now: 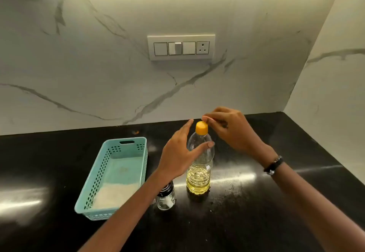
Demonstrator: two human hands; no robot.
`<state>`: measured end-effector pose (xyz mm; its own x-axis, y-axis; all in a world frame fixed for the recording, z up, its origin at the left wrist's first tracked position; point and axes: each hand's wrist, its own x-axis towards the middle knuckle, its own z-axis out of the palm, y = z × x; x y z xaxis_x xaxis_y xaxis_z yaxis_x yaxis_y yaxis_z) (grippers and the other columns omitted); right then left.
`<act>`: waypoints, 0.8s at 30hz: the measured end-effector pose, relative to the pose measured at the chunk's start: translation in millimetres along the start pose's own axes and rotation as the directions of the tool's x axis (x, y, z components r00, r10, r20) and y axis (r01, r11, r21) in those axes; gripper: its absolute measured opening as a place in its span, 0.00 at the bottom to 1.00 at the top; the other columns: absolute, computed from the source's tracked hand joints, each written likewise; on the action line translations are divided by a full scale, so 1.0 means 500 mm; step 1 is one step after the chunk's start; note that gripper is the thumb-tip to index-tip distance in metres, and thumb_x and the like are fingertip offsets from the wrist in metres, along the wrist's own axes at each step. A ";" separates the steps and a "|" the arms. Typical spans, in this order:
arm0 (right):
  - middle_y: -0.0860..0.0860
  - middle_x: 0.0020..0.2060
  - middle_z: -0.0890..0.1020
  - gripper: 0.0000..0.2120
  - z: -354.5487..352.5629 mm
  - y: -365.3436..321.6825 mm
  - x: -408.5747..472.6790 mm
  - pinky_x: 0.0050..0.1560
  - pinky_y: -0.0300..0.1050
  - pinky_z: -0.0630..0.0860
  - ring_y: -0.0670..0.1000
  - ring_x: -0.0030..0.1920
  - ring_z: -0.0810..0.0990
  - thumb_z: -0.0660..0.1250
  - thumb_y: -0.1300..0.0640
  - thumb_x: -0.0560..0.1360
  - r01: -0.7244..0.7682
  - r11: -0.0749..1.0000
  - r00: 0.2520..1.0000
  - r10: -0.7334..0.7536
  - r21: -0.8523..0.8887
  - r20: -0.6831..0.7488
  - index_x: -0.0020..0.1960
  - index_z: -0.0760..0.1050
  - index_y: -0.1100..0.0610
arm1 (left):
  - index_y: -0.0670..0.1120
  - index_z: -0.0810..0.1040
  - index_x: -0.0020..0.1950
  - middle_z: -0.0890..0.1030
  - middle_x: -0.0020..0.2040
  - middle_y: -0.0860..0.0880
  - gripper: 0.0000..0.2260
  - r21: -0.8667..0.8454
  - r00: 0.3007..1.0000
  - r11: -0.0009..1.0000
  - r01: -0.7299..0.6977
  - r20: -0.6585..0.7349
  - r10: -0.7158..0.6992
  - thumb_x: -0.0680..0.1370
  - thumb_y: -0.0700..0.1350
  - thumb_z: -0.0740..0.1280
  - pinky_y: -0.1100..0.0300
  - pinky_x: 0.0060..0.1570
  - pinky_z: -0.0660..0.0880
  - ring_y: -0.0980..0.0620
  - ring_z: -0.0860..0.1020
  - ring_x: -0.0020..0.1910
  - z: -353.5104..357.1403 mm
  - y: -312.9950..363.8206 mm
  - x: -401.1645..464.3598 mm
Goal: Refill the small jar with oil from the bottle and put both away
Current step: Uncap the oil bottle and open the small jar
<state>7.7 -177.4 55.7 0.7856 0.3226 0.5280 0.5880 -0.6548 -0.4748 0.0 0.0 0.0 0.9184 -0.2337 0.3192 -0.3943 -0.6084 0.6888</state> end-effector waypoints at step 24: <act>0.50 0.43 0.80 0.24 0.002 0.004 0.029 0.40 0.37 0.78 0.46 0.40 0.78 0.66 0.39 0.71 0.080 0.988 0.991 -0.064 -0.131 0.121 0.51 0.81 0.59 | 0.56 0.71 0.64 0.80 0.54 0.60 0.33 0.051 0.998 0.997 -0.061 -0.022 0.062 0.64 0.71 0.69 0.60 0.46 0.79 0.63 0.79 0.49 0.042 -0.060 0.009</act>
<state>20.7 -173.2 61.7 0.7637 0.4444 0.4682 0.6188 -0.7107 -0.3347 16.7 1.3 -32.8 0.8910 -0.2542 0.3762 -0.4476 -0.6308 0.6338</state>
